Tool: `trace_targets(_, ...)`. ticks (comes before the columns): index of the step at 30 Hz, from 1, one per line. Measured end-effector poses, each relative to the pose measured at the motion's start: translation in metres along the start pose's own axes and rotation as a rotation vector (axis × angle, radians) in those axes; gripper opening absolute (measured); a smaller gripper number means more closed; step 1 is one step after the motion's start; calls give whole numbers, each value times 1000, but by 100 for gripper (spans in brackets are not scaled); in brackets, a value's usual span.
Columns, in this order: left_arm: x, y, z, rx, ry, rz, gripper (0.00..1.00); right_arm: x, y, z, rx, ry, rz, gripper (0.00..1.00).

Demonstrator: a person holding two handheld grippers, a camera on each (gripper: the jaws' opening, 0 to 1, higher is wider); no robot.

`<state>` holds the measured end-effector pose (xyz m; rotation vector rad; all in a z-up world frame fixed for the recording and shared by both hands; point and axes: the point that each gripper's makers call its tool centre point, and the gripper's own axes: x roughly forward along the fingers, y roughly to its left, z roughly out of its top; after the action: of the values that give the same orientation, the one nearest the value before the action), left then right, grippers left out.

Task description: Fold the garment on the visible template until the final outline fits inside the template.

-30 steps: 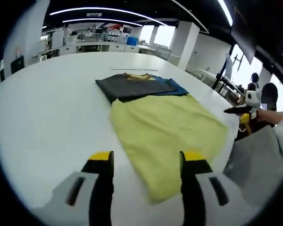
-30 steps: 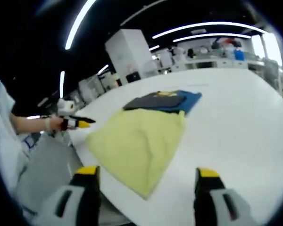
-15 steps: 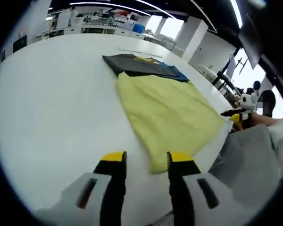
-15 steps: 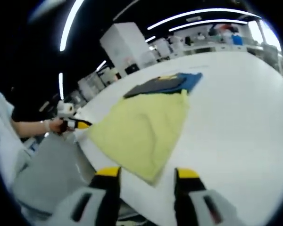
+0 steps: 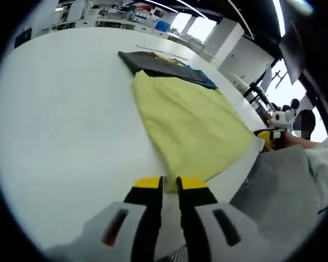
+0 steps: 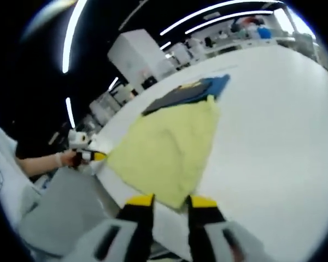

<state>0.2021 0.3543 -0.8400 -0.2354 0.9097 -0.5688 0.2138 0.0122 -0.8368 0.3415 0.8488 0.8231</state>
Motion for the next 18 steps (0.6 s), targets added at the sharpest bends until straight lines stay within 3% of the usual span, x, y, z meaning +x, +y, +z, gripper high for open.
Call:
trace_targets(4,2,2,-1,5,16,9,1,2,-3,-1,26,5,-2,0)
trace_targets(13,-9,-5,-1,-45,44,1,0,-19,6,9,60,-32,38,0)
trace_targets(18,-19,-22,-14,-102,98,-31,0,-35,14,3,83,-34,54,0)
